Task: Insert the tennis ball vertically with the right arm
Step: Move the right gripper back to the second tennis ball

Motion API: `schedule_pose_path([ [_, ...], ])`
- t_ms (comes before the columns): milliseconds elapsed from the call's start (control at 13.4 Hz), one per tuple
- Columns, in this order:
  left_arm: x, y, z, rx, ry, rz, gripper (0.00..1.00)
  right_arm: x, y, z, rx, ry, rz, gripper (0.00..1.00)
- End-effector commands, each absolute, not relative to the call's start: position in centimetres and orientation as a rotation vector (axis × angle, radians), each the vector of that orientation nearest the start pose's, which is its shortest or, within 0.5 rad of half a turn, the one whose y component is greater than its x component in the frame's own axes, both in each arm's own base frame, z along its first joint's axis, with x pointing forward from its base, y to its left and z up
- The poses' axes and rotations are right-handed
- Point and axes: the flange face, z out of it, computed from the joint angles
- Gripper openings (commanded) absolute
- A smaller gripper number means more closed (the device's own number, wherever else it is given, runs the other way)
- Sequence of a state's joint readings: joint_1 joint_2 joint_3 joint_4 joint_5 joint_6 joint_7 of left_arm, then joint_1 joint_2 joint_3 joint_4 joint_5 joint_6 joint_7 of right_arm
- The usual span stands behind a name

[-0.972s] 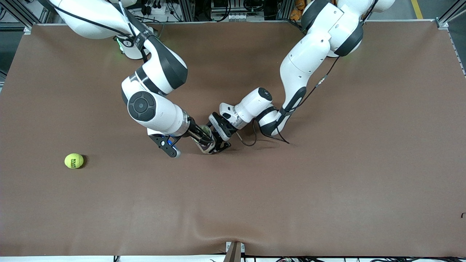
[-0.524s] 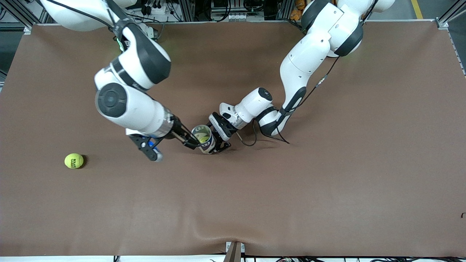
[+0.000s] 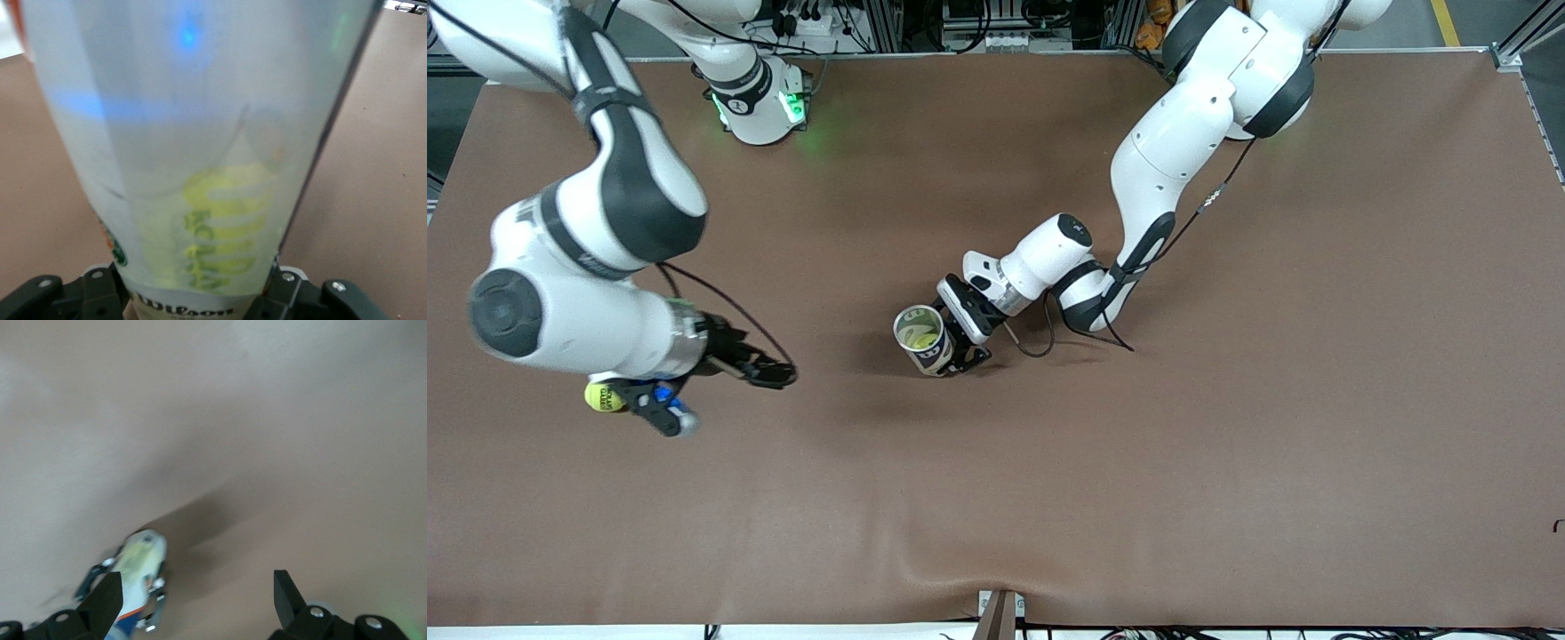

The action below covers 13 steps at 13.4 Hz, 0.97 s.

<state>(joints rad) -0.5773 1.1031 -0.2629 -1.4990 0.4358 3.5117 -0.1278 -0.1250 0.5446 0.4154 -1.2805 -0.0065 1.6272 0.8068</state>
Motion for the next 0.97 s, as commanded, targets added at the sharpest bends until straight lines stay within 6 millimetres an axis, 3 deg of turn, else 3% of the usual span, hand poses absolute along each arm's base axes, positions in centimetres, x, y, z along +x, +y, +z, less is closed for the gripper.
schedule_pose_path([
  [0, 48.8, -54.0, 14.2, 2.121, -1.072, 1.074, 0.72, 67.2, 9.6, 43.3, -2.981, 0.731, 0.404, 1.0],
  [299, 48.8, -54.0, 14.2, 2.121, -1.072, 1.074, 0.72, 67.2, 1.7, 40.3, -3.045, 0.604, 0.452, 1.0],
  [524, 48.8, -54.0, 14.2, 2.121, -1.072, 1.074, 0.72, 66.9, -3.0, 38.8, -3.069, 0.514, 0.479, 1.0],
  [673, 48.8, -54.0, 14.2, 2.122, -1.07, 1.074, 0.72, 66.2, -5.7, 36.2, -3.083, 0.449, 0.487, 1.0],
  [897, 48.9, -54.0, 14.3, 2.121, -1.07, 1.075, 0.72, 65.5, -9.8, 34.2, -3.103, 0.364, 0.459, 1.0],
])
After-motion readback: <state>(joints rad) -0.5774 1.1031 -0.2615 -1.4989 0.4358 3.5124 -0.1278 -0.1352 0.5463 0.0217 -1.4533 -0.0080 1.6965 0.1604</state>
